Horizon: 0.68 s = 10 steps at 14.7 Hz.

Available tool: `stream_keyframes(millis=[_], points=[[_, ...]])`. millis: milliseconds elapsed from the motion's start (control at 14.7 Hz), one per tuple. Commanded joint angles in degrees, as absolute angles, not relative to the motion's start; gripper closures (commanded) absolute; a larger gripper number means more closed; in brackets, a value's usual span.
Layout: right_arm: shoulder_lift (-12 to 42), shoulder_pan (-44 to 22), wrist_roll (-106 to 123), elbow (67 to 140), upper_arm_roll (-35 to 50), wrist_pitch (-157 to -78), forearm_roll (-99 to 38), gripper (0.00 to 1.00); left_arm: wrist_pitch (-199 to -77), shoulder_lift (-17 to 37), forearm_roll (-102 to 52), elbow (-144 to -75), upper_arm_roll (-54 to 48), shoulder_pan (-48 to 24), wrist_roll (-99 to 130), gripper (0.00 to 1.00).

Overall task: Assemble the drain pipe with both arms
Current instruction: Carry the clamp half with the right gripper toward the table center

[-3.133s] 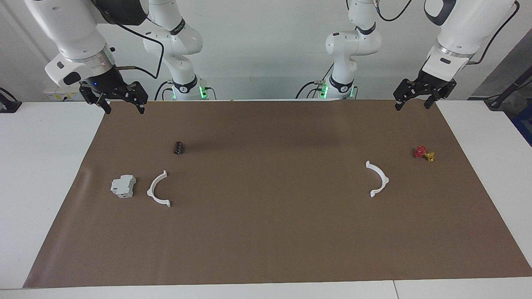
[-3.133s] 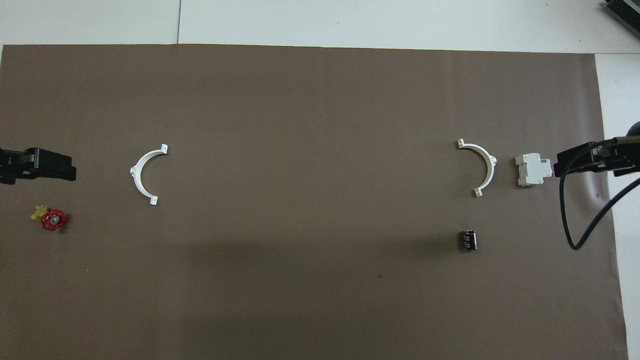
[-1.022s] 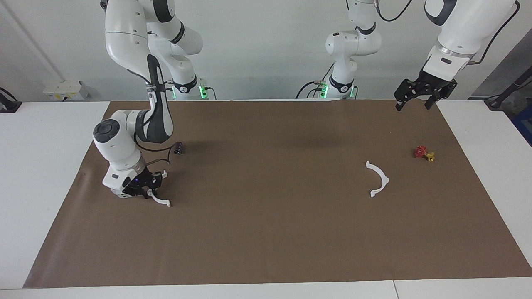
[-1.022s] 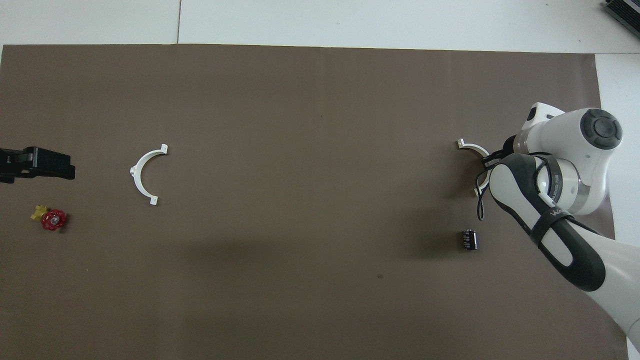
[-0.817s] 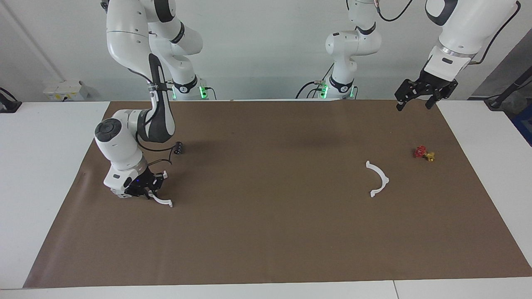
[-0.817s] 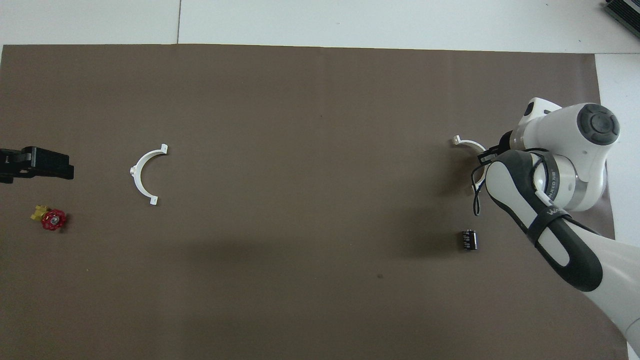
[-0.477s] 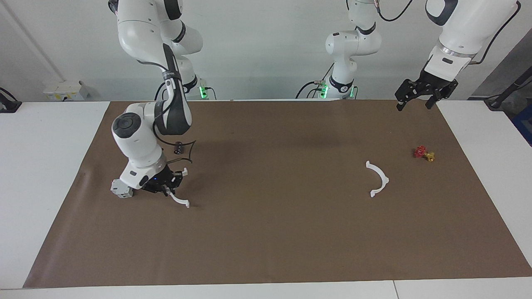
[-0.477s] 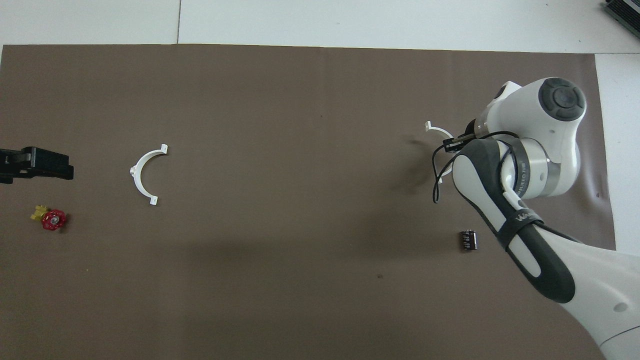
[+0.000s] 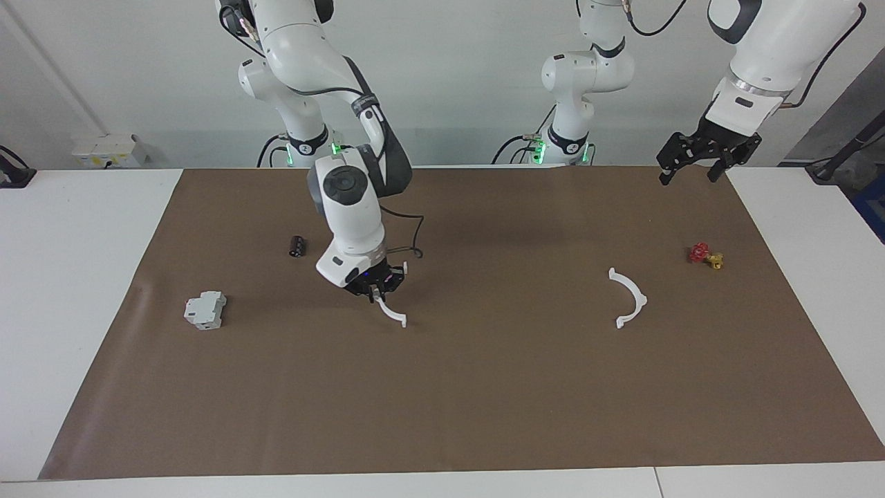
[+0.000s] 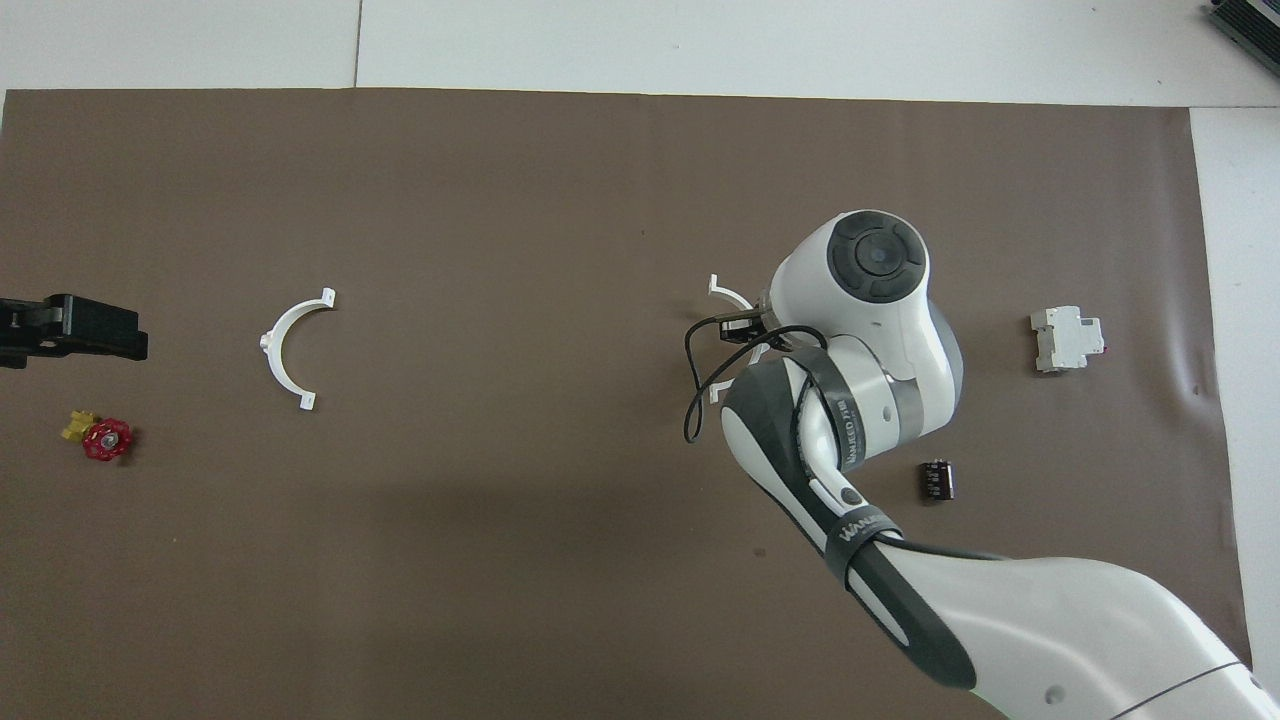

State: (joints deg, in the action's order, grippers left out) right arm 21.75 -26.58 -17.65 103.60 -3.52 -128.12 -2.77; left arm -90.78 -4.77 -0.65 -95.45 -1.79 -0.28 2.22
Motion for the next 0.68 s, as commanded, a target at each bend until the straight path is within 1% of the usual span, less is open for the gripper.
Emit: stream_keyframes(millis=[0,136,613], points=[[23.72,-29.08,-22.39,103.71,-3.78,-131.65,-2.55,1.0,-91.23,-6.33,-1.58,-97.29,-1.93,0.53,2.46,0.0],[24.96,-31.89,-24.33,103.54,-3.78,-134.02,-2.55,1.0,-91.23,-6.33,-1.58,-97.29,-1.93,0.53,2.46,0.0],[26.72,-35.24,-28.3,103.45,-3.78,-137.1,-0.44,1.0,-91.23,-6.33,-1.58,-97.29,-1.93,0.53,2.46,0.0]])
